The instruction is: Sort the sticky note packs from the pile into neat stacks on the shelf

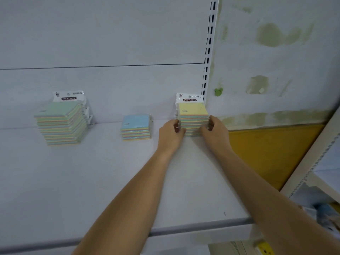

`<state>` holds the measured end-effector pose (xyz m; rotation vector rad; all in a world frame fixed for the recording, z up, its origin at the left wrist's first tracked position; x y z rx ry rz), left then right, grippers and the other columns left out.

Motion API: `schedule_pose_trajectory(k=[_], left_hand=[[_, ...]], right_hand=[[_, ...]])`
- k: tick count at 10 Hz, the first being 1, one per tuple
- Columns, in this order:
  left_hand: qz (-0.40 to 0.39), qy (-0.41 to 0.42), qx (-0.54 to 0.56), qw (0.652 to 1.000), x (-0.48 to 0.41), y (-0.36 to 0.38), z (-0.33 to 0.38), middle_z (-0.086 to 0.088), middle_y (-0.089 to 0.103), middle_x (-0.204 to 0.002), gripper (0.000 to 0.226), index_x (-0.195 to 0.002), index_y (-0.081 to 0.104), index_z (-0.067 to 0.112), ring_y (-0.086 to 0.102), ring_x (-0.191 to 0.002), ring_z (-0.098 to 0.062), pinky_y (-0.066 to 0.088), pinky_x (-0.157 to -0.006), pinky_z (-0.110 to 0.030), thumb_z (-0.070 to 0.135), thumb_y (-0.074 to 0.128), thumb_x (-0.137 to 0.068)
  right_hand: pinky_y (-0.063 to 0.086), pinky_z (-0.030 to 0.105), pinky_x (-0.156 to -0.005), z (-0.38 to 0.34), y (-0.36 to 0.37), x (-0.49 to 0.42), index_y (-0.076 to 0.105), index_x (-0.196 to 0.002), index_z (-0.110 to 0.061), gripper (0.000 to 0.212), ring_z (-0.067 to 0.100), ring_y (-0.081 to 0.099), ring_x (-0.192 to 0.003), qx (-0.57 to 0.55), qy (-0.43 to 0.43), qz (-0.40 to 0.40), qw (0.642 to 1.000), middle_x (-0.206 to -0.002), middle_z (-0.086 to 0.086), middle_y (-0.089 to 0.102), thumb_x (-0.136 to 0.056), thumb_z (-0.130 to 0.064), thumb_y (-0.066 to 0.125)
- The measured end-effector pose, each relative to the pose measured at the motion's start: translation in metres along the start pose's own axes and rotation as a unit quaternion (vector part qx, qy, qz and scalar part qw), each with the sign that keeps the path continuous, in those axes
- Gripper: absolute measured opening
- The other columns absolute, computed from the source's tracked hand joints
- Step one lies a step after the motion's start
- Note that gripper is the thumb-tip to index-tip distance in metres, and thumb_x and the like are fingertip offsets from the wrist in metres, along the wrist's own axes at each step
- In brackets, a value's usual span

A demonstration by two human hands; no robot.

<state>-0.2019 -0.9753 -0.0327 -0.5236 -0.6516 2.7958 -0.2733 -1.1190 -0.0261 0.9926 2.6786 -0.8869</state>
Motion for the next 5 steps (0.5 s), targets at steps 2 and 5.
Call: schedule_pose_trajectory(k=[2, 5], left_hand=[[-0.002, -0.030, -0.004, 1.000, 0.006, -0.006, 0.001, -0.013, 0.060, -0.126, 0.041, -0.121, 0.055, 0.001, 0.057, -0.115, -0.024, 0.040, -0.089, -0.023, 0.018, 0.061, -0.084], [0.039, 0.098, -0.123, 0.987, -0.006, -0.086, 0.055, -0.016, 0.052, -0.135, 0.041, -0.132, 0.045, 0.001, 0.052, -0.121, -0.027, 0.035, -0.103, -0.029, 0.015, 0.047, -0.093]], right_hand=[[0.040, 0.034, -0.098, -0.003, -0.014, 0.005, 0.039, -0.129, 0.000, 0.044, 0.029, 0.045, -0.125, -0.047, 0.009, 0.060, 0.997, -0.134, 0.016, 0.049, -0.087, -0.009, 0.048], [0.026, 0.015, -0.095, -0.079, -0.029, -0.001, 0.039, -0.137, -0.022, 0.046, 0.016, 0.041, -0.127, 0.033, -0.151, 0.020, 0.988, -0.141, 0.001, 0.045, -0.092, -0.014, 0.042]])
Point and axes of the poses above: each hand's wrist, its own x-axis away from the middle knuckle, its own y-axis out of the palm, z = x × y, the point moved 10 cm from there along -x, towards the middle knuckle
